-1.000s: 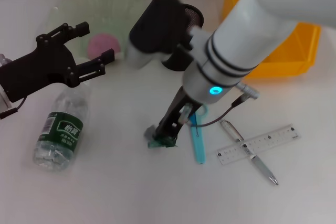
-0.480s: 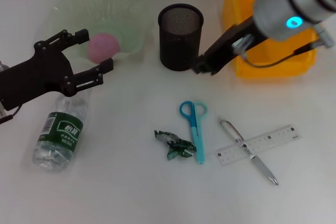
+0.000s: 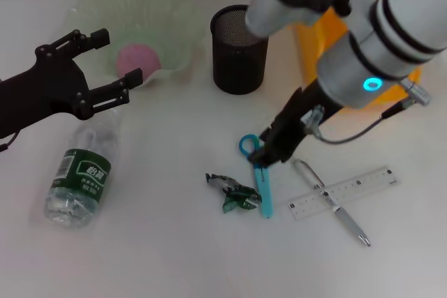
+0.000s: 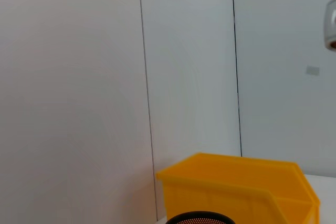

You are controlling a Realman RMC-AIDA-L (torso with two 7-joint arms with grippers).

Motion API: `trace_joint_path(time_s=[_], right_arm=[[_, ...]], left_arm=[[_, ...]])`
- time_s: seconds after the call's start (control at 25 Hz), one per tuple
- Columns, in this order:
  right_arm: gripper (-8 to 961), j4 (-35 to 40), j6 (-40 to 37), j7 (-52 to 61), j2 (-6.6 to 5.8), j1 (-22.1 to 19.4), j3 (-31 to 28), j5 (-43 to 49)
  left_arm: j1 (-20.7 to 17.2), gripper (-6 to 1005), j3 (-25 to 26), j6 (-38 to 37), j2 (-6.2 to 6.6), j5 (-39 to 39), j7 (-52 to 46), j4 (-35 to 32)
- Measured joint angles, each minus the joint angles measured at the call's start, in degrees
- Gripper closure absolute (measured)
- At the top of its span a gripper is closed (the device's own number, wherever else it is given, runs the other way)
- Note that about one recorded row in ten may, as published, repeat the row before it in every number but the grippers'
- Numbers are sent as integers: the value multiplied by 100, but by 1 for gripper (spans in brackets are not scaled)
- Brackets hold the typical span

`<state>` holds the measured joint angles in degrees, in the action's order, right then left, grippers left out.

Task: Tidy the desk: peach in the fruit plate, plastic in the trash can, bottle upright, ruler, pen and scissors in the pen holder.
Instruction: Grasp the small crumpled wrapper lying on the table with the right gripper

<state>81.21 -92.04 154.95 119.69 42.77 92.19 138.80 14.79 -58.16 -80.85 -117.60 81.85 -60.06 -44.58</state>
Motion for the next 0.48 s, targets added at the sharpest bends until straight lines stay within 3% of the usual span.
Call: trace_joint_path(time_s=[0.48], right_arm=[[498,-763,507,279,11,316,936,-199]], left_arm=[[76,156,6,144,-32,-3,-14,-16]])
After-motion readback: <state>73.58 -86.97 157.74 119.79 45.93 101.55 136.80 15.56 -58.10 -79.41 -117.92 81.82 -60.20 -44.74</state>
